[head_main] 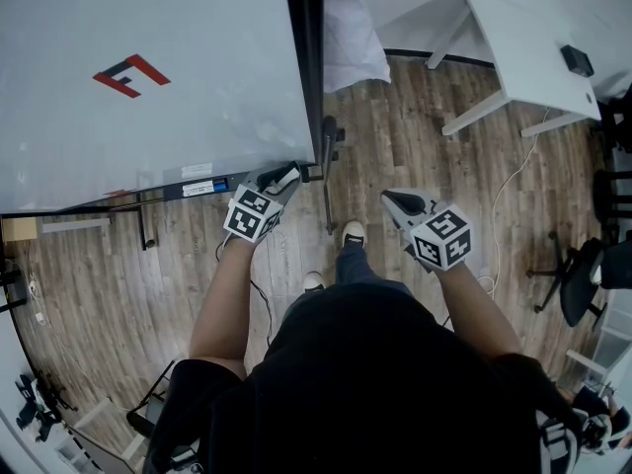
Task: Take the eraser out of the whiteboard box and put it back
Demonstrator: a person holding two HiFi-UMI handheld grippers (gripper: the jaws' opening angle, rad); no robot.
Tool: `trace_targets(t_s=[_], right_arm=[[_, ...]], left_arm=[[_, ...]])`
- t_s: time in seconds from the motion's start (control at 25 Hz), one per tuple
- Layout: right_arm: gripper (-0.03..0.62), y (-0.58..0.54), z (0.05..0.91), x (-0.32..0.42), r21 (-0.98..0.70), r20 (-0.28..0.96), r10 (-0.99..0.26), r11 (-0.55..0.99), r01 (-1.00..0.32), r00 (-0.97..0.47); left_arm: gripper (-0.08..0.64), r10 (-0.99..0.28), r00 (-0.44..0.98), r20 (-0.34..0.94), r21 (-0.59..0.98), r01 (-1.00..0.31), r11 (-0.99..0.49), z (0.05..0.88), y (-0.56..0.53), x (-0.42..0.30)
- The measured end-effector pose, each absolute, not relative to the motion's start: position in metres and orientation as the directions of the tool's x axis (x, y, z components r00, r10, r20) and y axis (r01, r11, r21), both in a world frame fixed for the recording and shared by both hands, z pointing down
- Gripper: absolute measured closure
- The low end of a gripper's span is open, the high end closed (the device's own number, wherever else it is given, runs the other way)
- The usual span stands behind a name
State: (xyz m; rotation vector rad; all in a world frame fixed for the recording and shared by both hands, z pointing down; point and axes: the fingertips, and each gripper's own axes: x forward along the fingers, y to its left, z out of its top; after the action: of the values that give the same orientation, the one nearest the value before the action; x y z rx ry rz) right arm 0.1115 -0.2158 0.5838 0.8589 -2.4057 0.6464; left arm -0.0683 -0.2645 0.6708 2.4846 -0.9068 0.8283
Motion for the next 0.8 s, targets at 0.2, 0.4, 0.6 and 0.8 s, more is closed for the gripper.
trace_targets(t_s=[0.2,0.4,0.6,0.8], right_arm=[[0.597,-0.213,0.582,0.11,-0.26,0.59,-0.441,0.689,-0.676,-0.676],[0.597,-0.208,0.579,0.105,-0.257,0.584,-0.444,0.693,-0.673,-0.68],[0.597,-0.203,0.574,0.101,-0.252,0.579,-0.445,0.699,-0.669,-0.683],[0.597,-0.198,0.568,0.098,-0.245,0.569,-0.453,0.703,-0.667,-0.686]], left_arm=[[0.402,-0.47,0.622,0.626,0.125,-0.675,-0.727,0.665,-0.263,-0.069],[0.403,-0.481,0.629,0.61,0.119,-0.673,-0.73,0.654,-0.263,-0.072],[0.405,-0.493,0.637,0.593,0.111,-0.671,-0.733,0.642,-0.261,-0.073],[0.405,-0.508,0.654,0.561,0.128,-0.675,-0.727,0.627,-0.262,-0.077]])
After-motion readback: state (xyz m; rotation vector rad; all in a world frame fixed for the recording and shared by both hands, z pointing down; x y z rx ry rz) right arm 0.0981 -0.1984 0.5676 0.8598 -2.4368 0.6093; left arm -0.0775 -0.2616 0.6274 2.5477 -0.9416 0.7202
